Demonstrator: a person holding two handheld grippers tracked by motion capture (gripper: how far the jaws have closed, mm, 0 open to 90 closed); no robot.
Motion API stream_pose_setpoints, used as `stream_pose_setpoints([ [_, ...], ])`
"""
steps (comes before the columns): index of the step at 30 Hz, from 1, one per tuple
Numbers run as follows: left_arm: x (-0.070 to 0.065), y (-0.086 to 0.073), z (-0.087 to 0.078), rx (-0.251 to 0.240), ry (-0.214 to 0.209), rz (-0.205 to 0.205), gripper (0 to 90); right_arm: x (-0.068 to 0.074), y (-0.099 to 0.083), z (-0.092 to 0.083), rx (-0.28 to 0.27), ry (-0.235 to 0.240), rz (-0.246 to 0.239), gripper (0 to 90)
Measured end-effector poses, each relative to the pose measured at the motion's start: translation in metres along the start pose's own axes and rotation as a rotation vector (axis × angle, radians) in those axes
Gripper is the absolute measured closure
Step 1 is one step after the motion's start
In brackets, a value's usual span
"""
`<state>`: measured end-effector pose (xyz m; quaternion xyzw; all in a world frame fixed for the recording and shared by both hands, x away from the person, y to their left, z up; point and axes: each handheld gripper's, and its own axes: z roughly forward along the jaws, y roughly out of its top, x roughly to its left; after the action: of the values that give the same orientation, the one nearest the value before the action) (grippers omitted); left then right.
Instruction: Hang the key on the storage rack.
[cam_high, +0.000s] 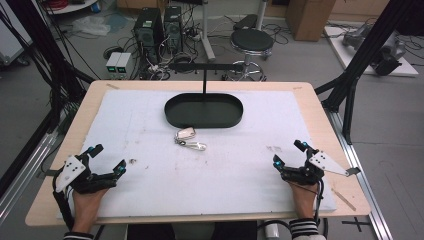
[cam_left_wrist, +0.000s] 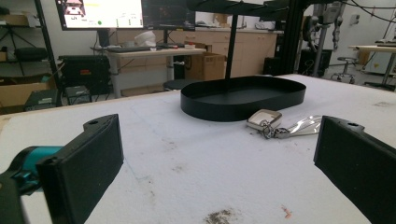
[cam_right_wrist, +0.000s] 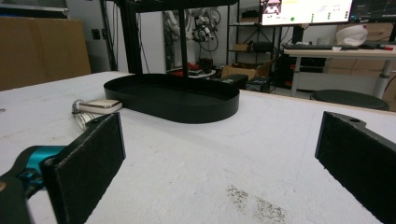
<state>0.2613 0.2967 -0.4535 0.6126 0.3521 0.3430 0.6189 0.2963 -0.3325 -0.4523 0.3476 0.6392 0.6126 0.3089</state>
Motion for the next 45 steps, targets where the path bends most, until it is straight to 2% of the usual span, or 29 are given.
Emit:
stream_pose_setpoints([
  [8, 0.002, 0.001, 0.002, 0.018, -0.026, -0.009, 1.8, 0.0, 0.0, 0.0, -0.002, 0.003, -0.002, 0.5],
  [11, 0.003, 0.003, 0.003, 0.019, -0.052, -0.028, 1.8, 0.0, 0.0, 0.0, -0.001, 0.003, 0.001, 0.5],
  [16, 0.002, 0.014, 0.008, 0.035, -0.116, -0.003, 1.8, 0.0, 0.0, 0.0, -0.003, 0.004, -0.002, 0.5],
  [22, 0.003, 0.036, 0.023, 0.09, -0.184, 0.065, 1.8, 0.0, 0.0, 0.0, -0.001, 0.004, 0.0, 0.5],
  [26, 0.001, 0.051, 0.039, 0.142, -0.205, 0.133, 1.8, 0.0, 0.0, 0.0, 0.0, 0.004, 0.001, 0.5],
  [29, -0.002, 0.061, 0.051, 0.185, -0.243, 0.185, 1.8, 0.0, 0.0, 0.001, -0.006, 0.004, -0.003, 0.5],
  [32, -0.003, 0.068, 0.063, 0.22, -0.281, 0.186, 1.8, 0.0, 0.0, 0.0, -0.003, 0.001, -0.002, 0.5],
  [35, -0.004, 0.074, 0.075, 0.253, -0.318, 0.204, 1.8, 0.0, 0.0, 0.0, -0.002, 0.002, -0.002, 0.5],
  [40, -0.008, 0.084, 0.095, 0.3, -0.399, 0.216, 1.8, 0.0, 0.0, 0.0, -0.004, 0.003, 0.0, 0.5],
  [45, -0.015, 0.092, 0.116, 0.361, -0.477, 0.259, 1.8, 0.0, 0.0, 0.0, -0.005, 0.005, 0.001, 0.5],
])
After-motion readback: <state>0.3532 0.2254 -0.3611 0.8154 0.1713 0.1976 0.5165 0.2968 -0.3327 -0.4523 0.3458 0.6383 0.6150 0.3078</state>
